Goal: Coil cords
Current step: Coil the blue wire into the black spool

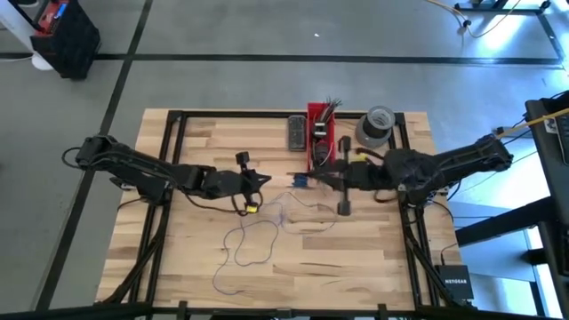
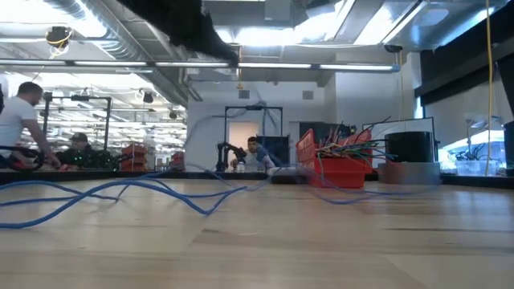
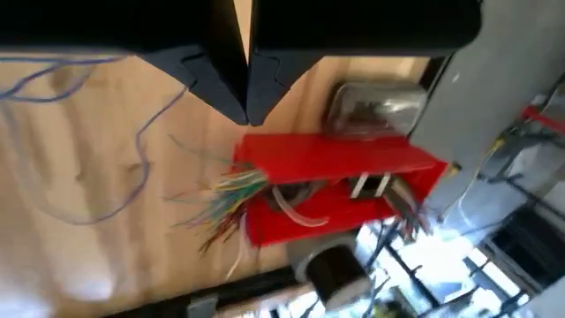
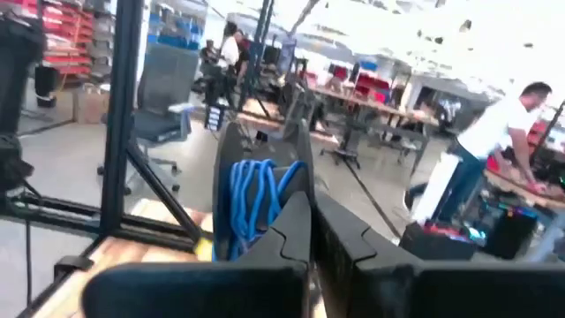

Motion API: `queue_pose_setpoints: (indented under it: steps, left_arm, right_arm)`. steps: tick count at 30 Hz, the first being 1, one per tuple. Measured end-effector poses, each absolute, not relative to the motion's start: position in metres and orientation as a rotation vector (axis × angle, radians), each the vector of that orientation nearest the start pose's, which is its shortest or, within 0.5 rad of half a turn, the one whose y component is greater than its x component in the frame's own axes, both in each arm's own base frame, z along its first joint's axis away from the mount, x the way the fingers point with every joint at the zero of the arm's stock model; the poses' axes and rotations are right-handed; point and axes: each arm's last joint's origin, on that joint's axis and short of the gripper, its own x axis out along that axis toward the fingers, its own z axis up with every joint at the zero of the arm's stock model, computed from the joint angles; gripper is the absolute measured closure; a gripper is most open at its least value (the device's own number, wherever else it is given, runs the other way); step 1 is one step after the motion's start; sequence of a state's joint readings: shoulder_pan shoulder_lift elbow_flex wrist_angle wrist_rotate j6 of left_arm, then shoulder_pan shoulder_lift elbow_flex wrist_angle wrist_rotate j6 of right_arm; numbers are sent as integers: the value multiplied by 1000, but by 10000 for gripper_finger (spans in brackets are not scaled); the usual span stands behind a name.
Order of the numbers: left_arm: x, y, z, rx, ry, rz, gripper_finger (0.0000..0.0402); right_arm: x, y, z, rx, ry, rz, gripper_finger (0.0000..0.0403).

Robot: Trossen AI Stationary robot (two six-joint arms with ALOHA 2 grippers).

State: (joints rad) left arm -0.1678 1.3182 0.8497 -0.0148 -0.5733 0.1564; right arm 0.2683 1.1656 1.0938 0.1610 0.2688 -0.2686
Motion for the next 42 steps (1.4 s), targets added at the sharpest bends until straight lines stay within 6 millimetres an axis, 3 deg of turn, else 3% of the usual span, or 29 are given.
queue_pose_setpoints:
  steps: [7,12,19,26,35,42]
  left_arm:
    - [281,-21,253,296,545,392,401]
    - [281,-19,255,223,523,418,393]
    - [290,-23,253,140,474,305,315]
    - [319,-33,256,91,220,110,253]
    - [349,-33,238,-10,189,-72,253]
    - [358,-32,230,-6,217,-78,253]
  right_arm:
    - [245,60,402,-259,-109,-61,395]
    - [249,60,395,-276,-54,-72,395]
    - [249,60,393,-280,-38,-88,395]
    - [249,60,393,-281,-33,-89,395]
    - [250,60,390,-288,-13,-87,395]
    - [250,60,391,-287,-17,-88,395]
